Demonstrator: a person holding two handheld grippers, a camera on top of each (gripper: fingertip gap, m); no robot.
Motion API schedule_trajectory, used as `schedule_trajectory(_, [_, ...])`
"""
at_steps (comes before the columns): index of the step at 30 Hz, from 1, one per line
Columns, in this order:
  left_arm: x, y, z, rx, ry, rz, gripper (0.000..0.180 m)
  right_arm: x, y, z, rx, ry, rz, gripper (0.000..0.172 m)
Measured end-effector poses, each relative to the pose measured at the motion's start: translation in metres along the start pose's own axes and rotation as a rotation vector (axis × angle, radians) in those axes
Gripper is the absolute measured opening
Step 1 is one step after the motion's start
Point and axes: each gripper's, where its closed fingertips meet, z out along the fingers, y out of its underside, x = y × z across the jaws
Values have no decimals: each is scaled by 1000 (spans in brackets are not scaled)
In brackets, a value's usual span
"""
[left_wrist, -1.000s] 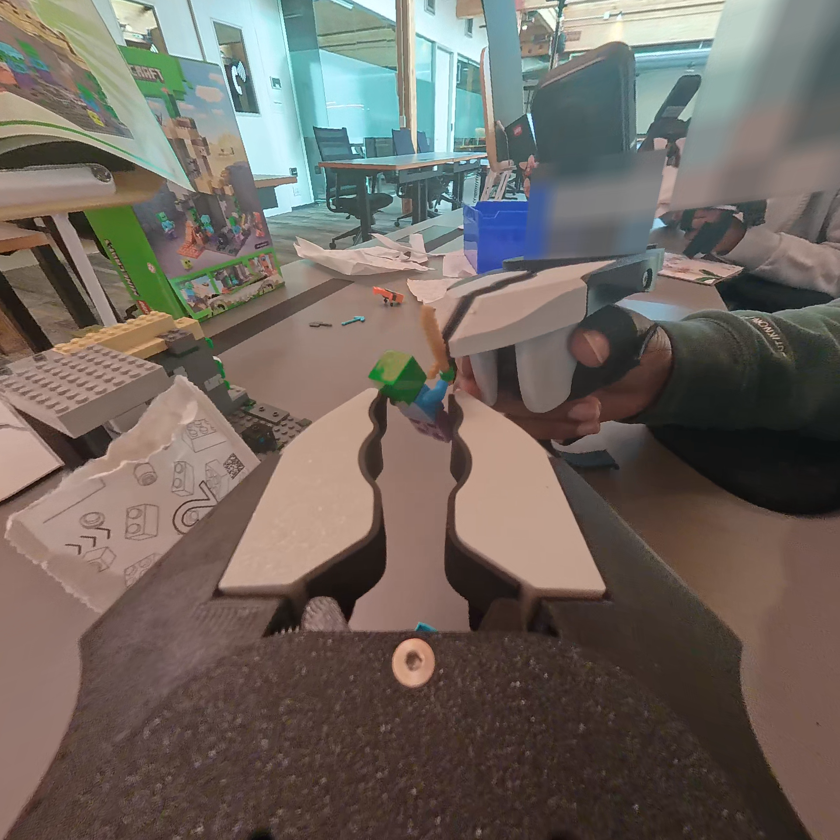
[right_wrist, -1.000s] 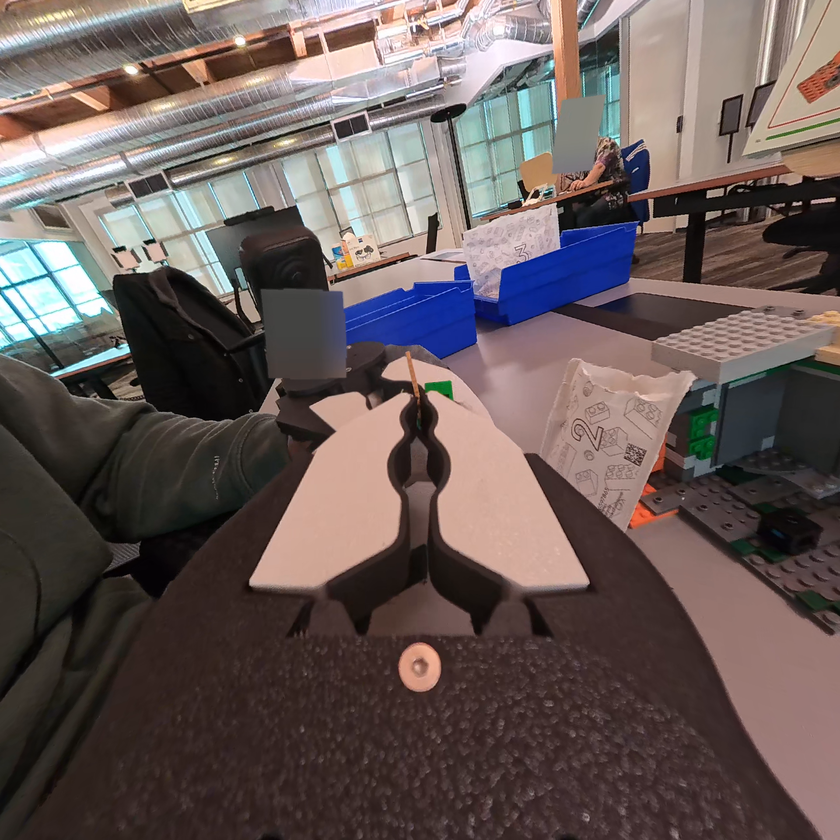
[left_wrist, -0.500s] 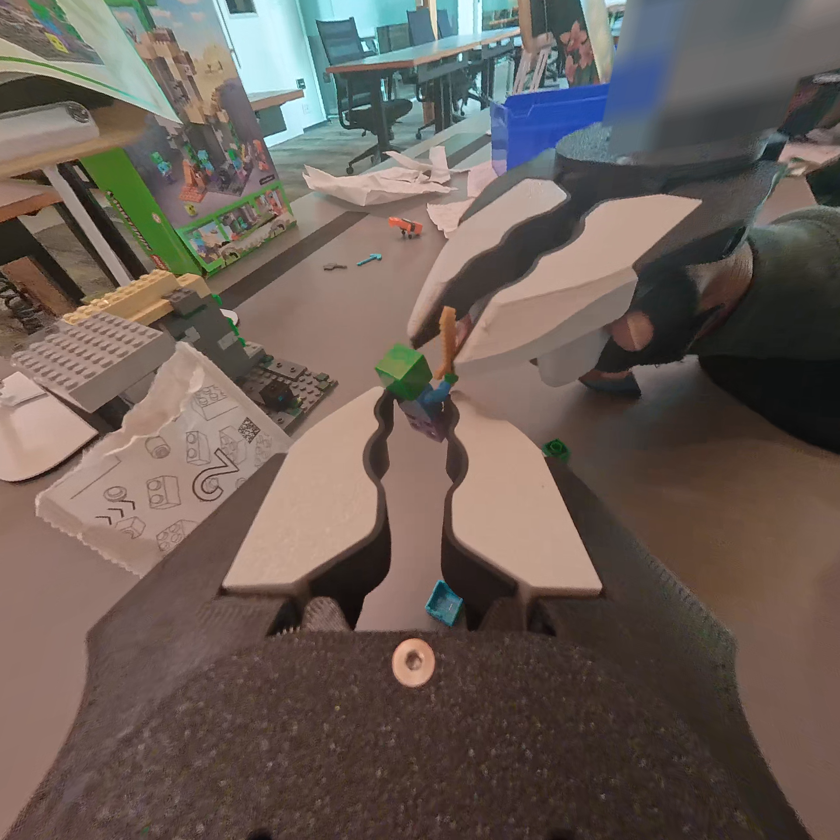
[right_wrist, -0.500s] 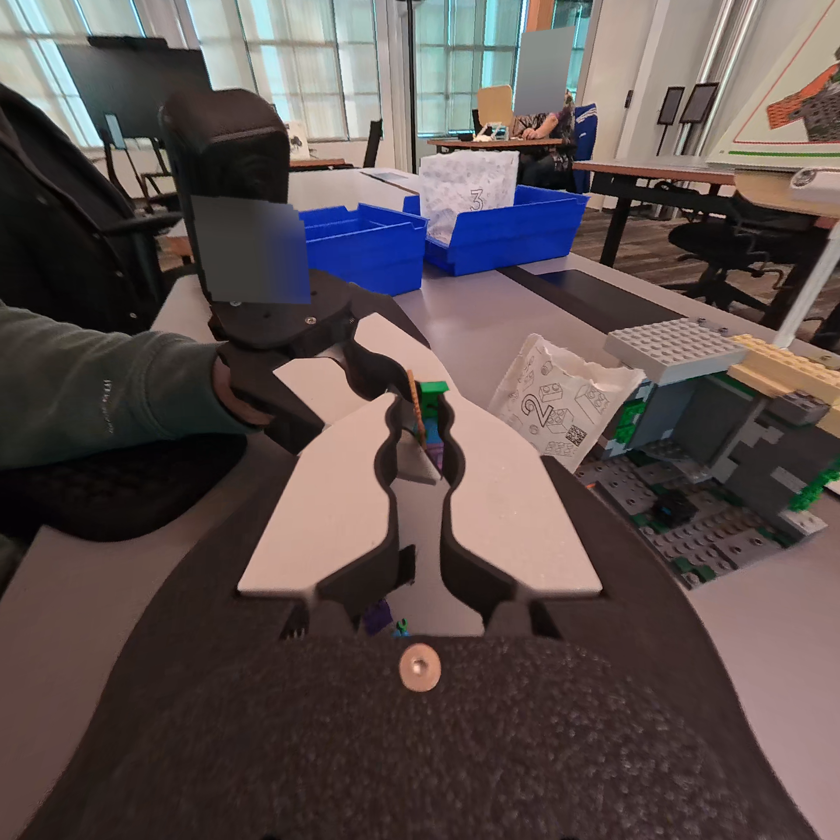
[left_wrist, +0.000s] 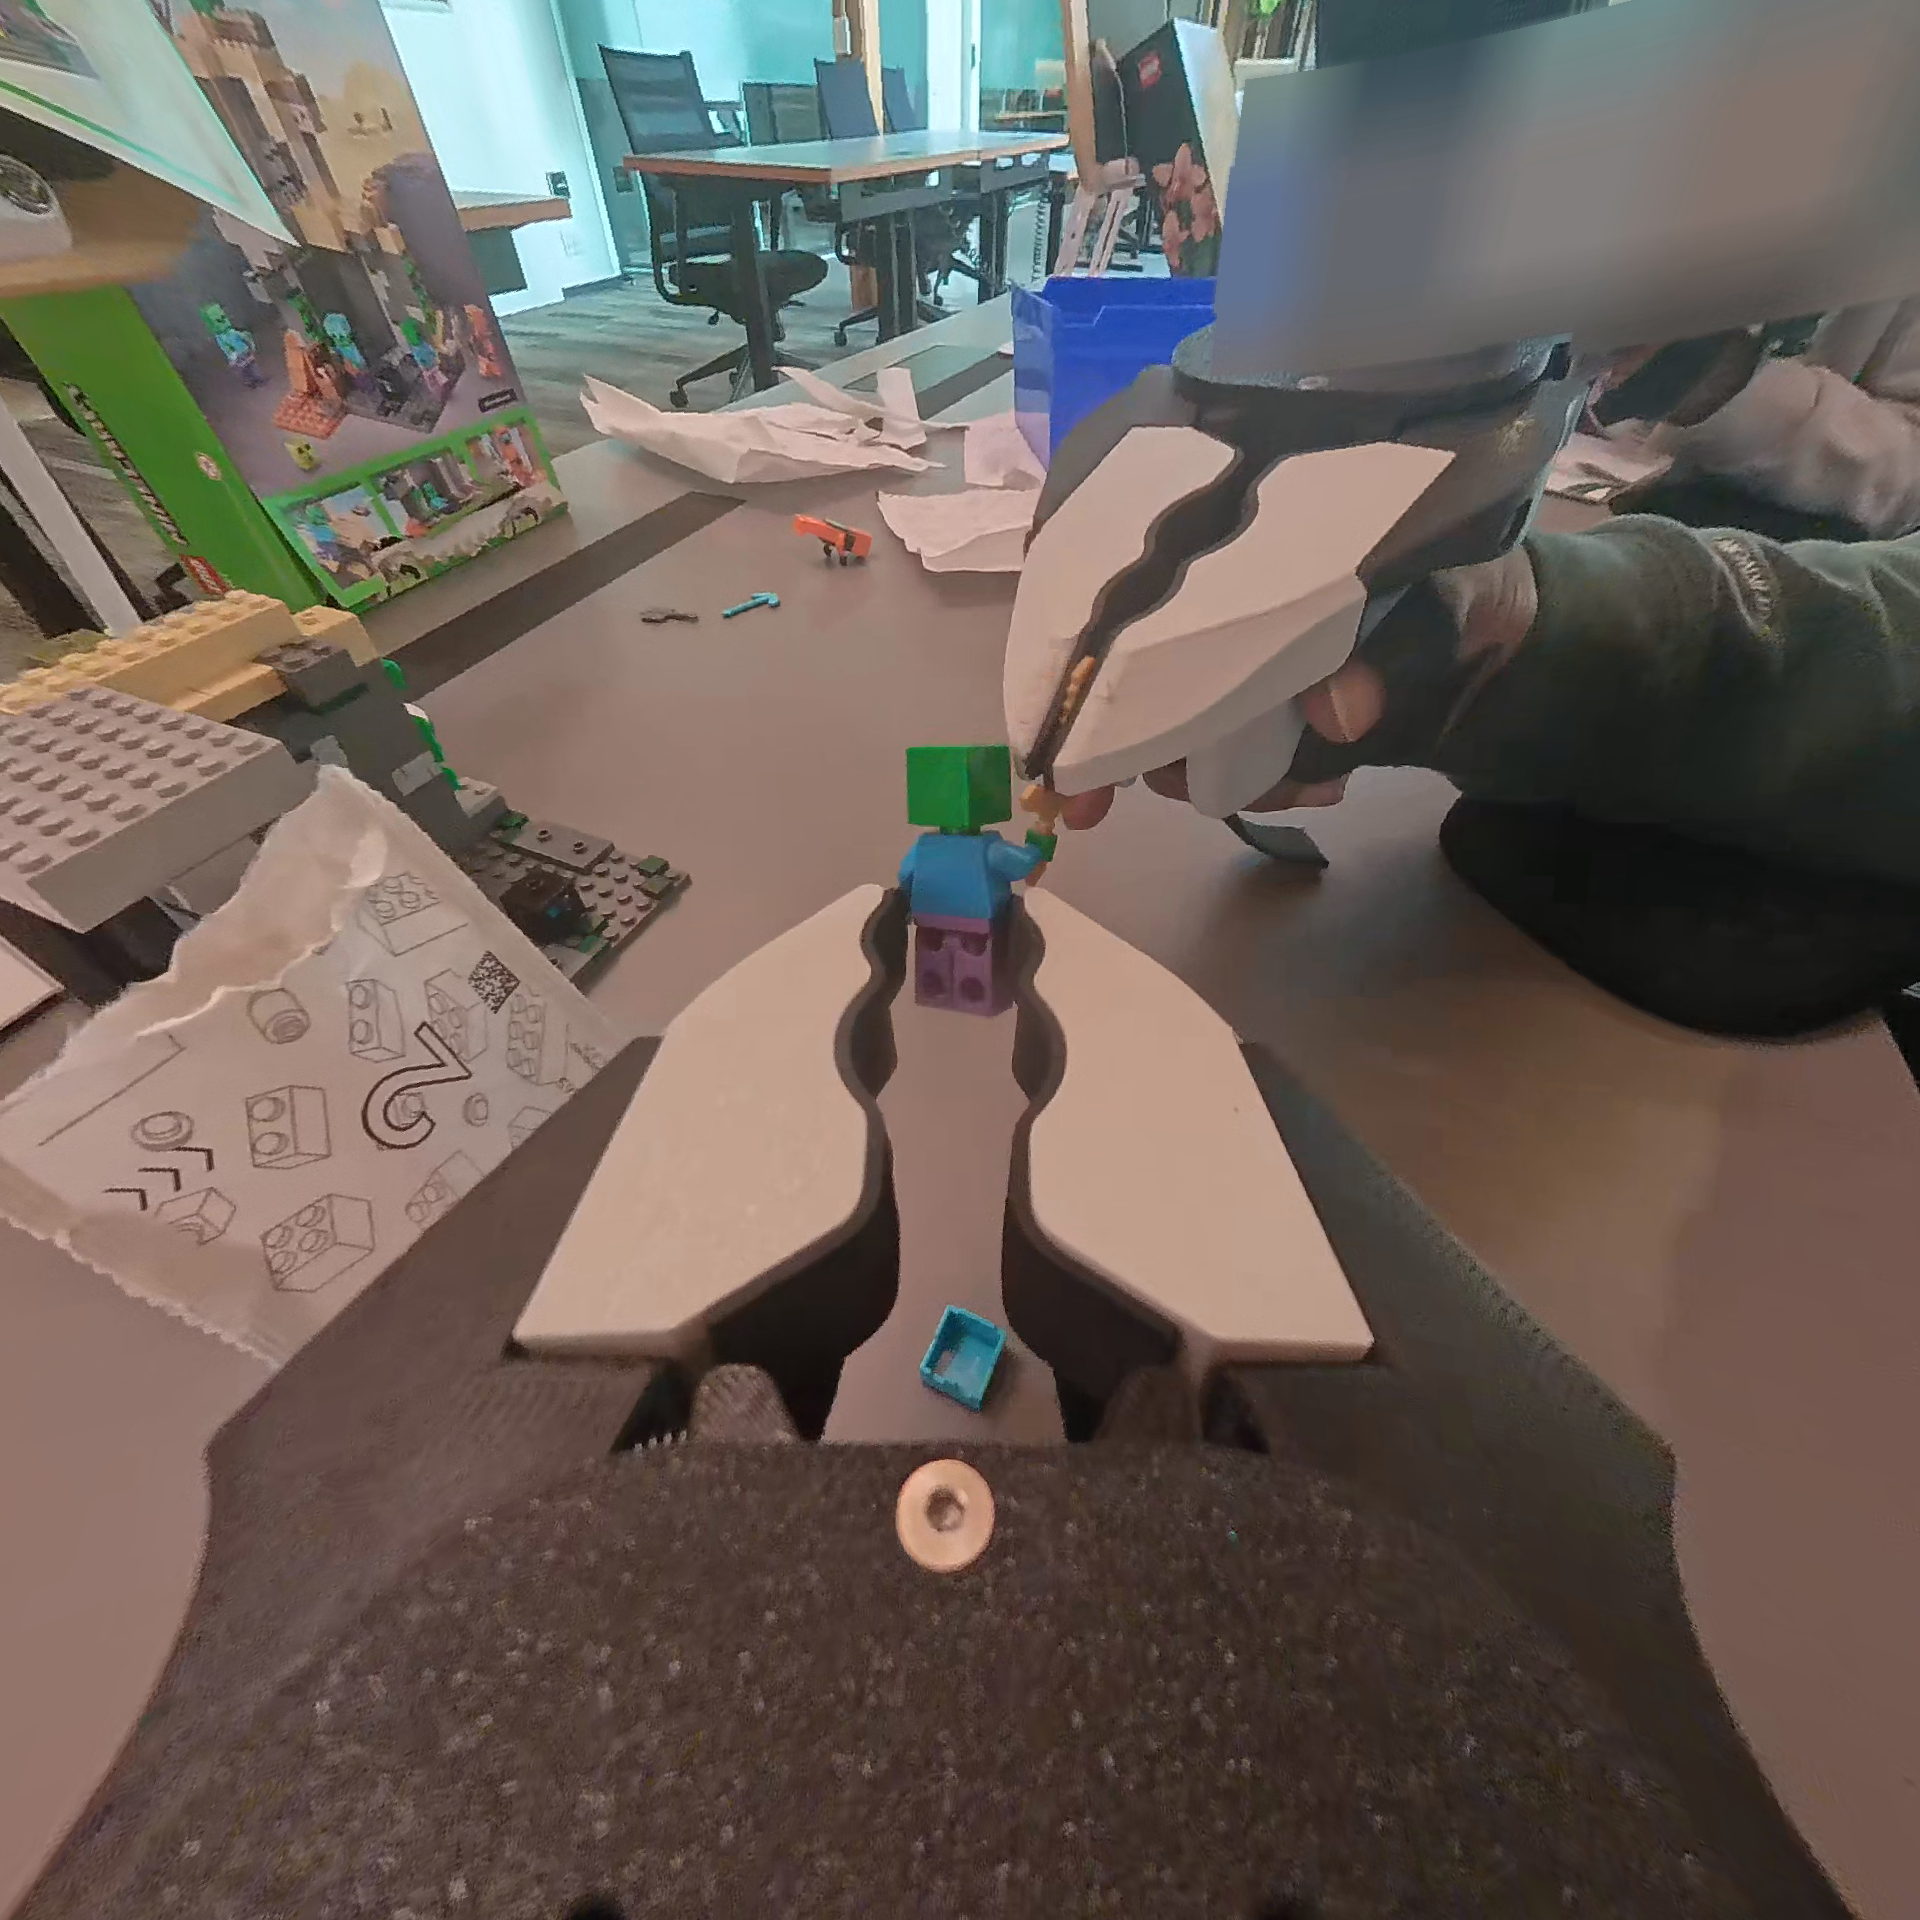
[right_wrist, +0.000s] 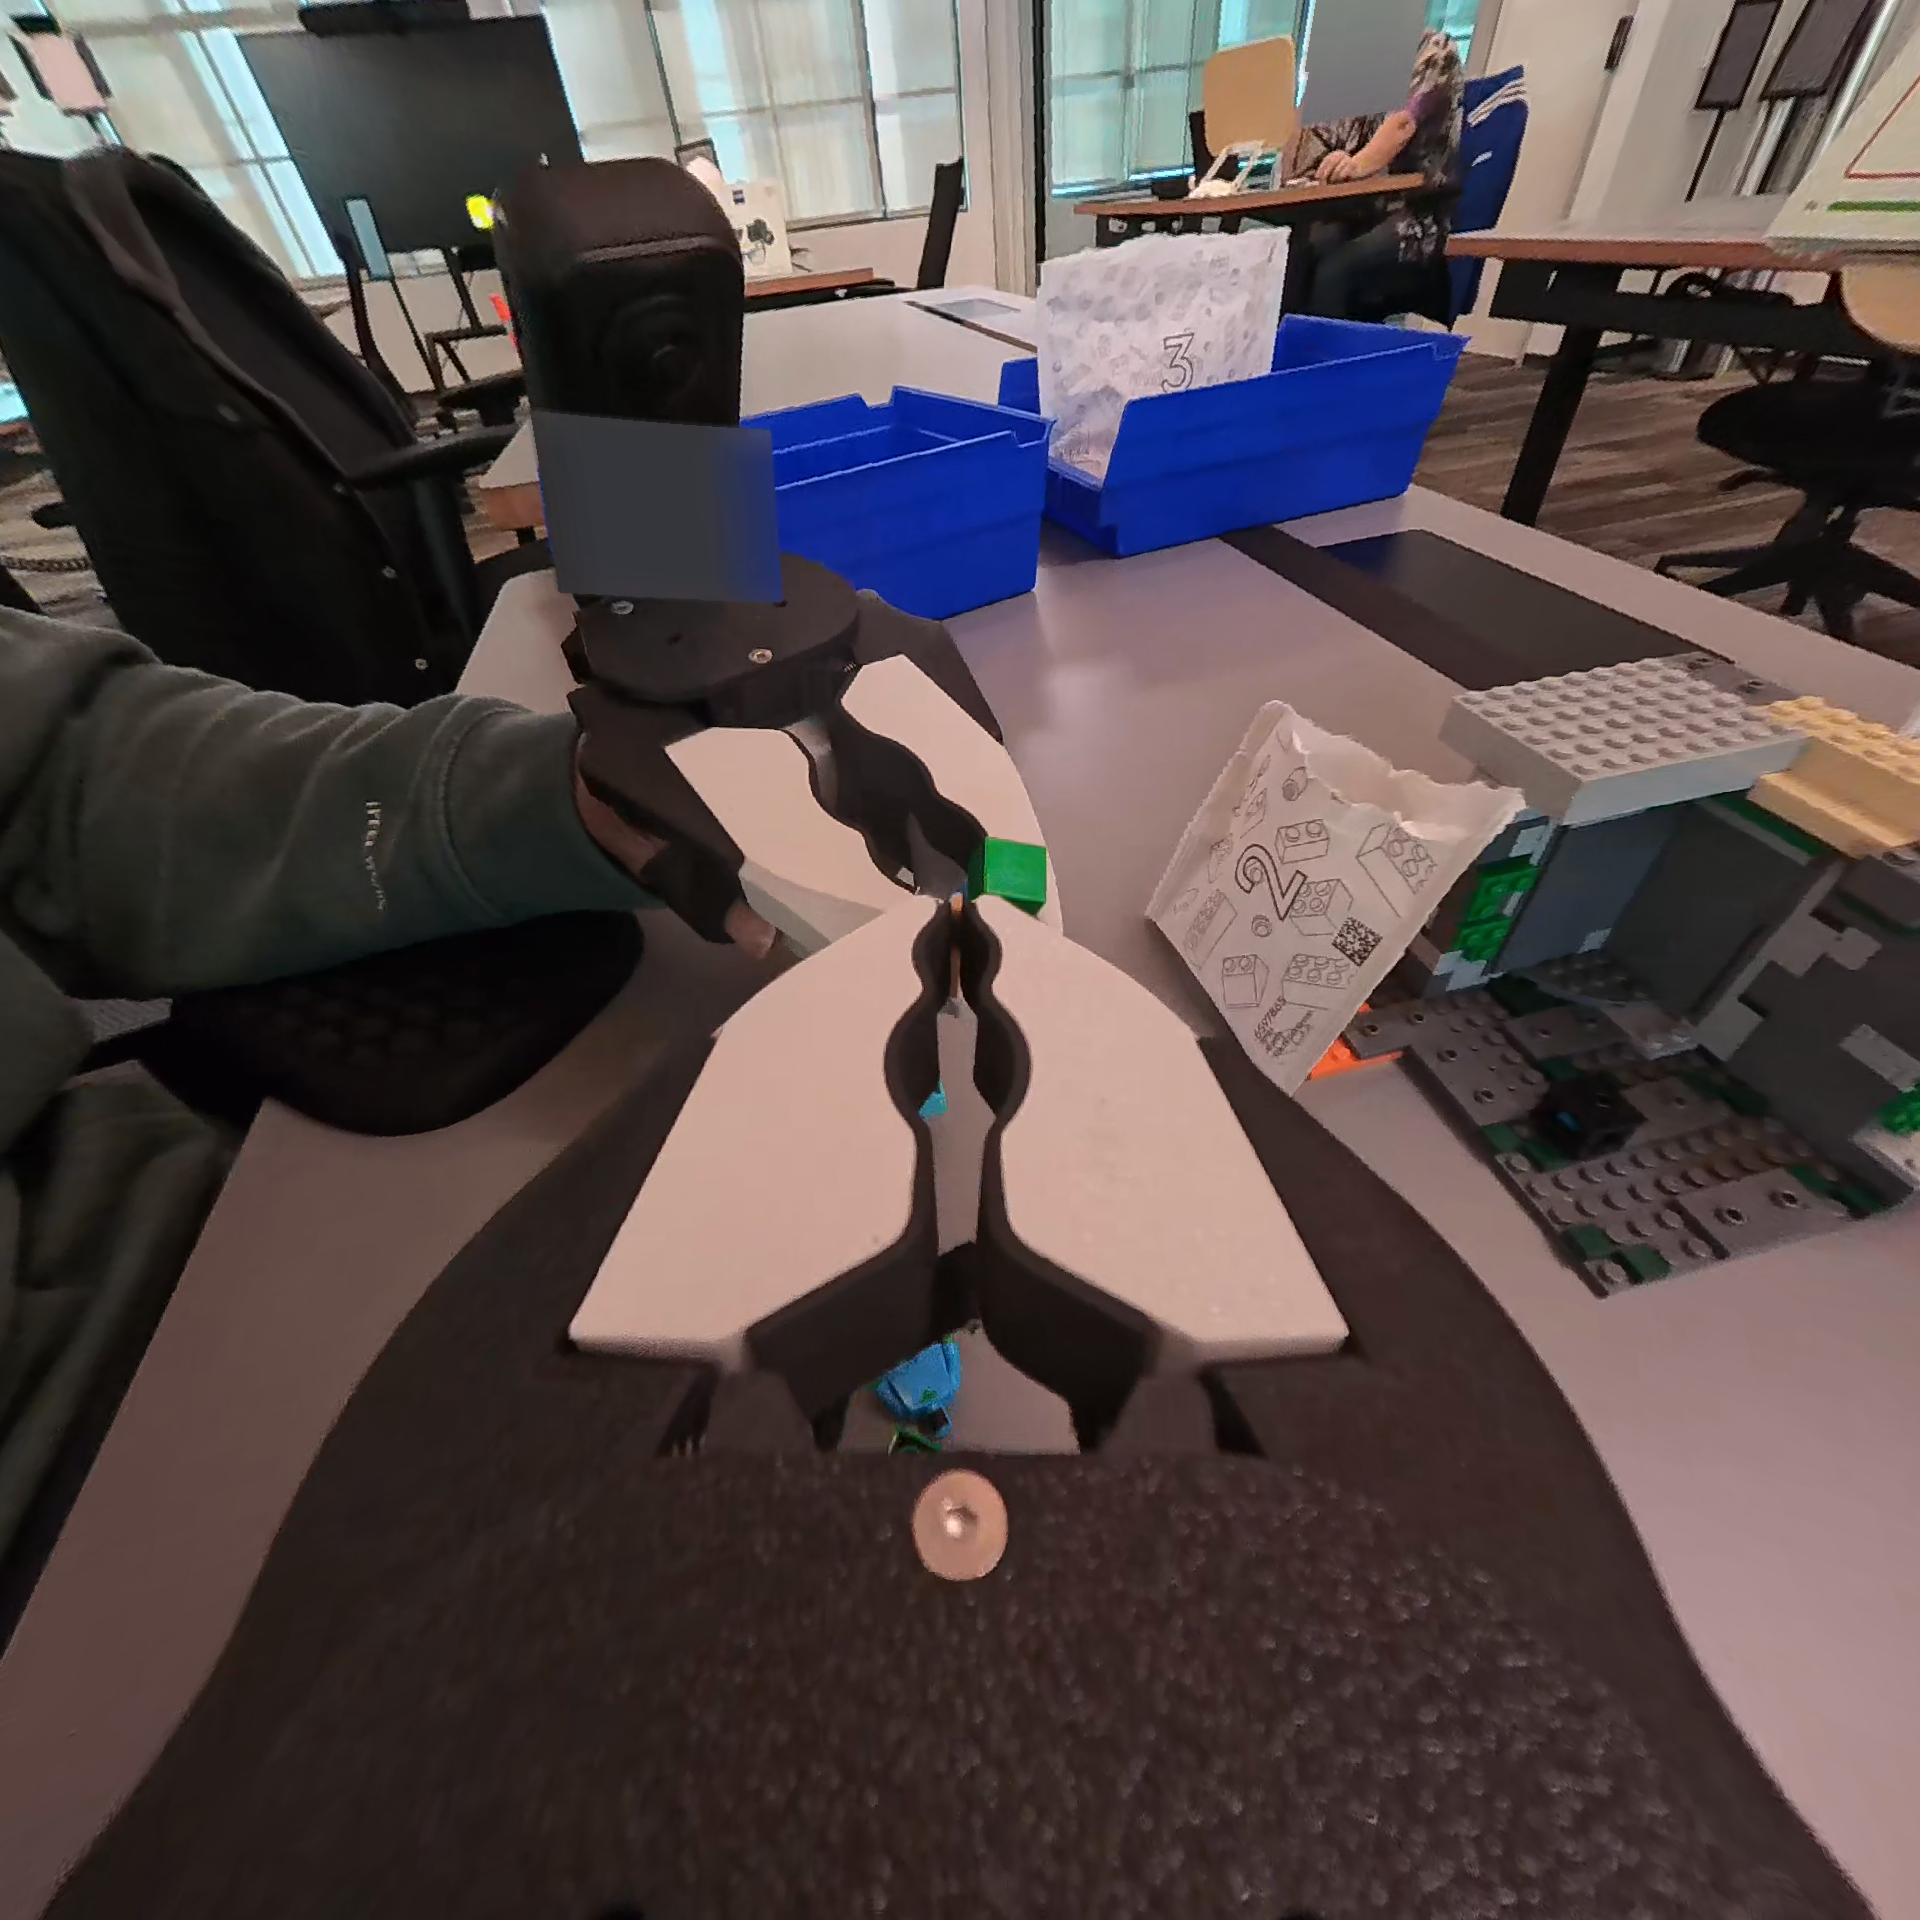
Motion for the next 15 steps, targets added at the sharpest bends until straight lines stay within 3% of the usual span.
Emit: schedule_trajectory(15, [8, -6, -3, 5, 42, -2, 18, -3, -4, -9, 26, -120, 157, 1])
